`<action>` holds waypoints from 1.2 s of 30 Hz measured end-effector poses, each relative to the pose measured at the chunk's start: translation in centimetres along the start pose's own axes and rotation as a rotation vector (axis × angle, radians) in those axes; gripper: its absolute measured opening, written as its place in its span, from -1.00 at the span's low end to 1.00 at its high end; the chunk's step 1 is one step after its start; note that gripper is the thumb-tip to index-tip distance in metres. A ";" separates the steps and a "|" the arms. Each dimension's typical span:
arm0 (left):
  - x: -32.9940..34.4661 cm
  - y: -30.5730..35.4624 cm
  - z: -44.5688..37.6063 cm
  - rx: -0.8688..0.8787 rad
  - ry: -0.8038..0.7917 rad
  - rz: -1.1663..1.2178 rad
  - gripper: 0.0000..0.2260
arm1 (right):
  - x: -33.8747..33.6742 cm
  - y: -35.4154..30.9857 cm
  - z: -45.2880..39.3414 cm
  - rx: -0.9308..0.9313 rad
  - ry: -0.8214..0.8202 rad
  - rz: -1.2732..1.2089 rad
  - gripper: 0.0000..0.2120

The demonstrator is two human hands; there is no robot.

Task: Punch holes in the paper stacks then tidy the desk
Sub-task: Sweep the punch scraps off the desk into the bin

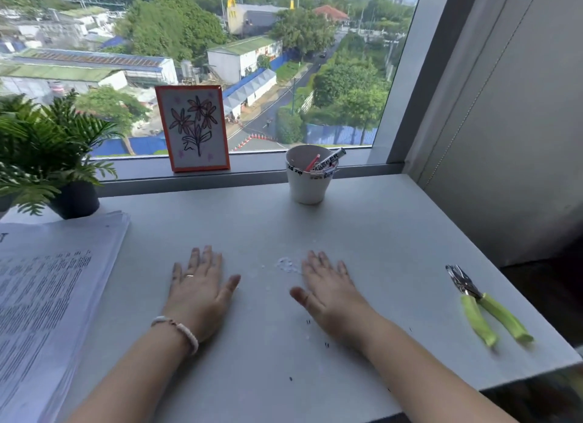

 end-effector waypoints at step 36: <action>-5.0 2.7 6.5 -0.020 0.162 0.782 -0.56 | -0.6 -1.6 11.1 0.128 0.062 0.071 0.25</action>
Point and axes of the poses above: each hand's wrist, its own z-axis away from the middle knuckle, its own x-axis out of the palm, y = z × x, the point moved 9 cm from there along -z, towards the middle knuckle, and after that the axes turned 10 degrees about y, right-handed, at the moved point
